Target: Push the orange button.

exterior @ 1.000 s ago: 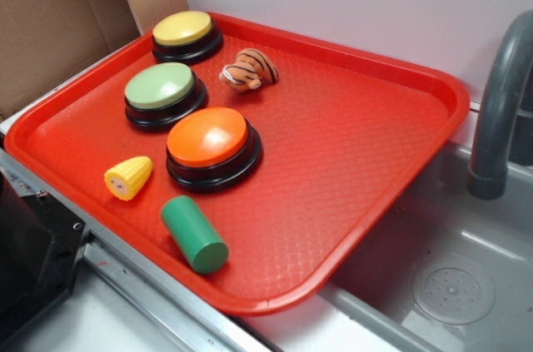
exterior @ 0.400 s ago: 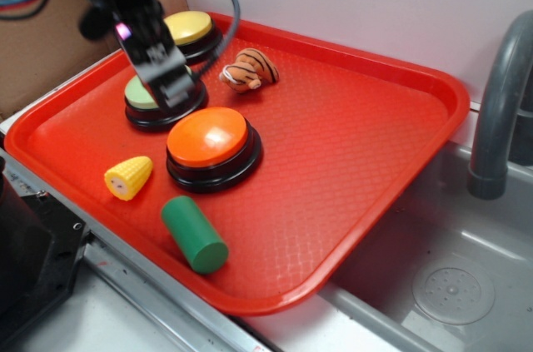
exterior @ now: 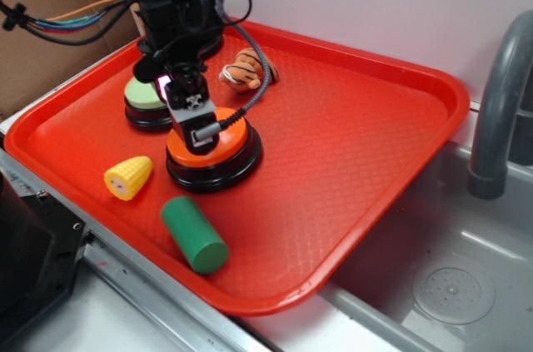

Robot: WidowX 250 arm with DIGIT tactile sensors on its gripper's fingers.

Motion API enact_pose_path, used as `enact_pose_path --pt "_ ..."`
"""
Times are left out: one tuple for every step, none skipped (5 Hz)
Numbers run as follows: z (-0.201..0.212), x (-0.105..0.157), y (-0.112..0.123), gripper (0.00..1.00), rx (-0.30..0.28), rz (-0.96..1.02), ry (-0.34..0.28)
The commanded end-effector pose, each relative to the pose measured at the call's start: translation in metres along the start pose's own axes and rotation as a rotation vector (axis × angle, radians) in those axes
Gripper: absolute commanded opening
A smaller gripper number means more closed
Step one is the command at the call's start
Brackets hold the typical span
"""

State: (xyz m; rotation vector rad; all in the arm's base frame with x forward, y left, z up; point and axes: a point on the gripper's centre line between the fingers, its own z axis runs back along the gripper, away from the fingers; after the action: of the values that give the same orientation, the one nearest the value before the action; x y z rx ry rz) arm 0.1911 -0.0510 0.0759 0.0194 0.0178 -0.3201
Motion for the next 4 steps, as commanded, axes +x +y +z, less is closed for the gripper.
enact_pose_path --pt "0.011 0.007 -0.001 1.0 0.005 -0.007 -0.053" --pt "-0.014 0.016 -0.001 1.0 -0.034 -0.007 -0.015" --pt "-0.028 0.022 -0.002 1.0 -0.054 -0.032 0.006" --pt "-0.02 0.018 -0.001 1.0 -0.051 -0.013 0.005"
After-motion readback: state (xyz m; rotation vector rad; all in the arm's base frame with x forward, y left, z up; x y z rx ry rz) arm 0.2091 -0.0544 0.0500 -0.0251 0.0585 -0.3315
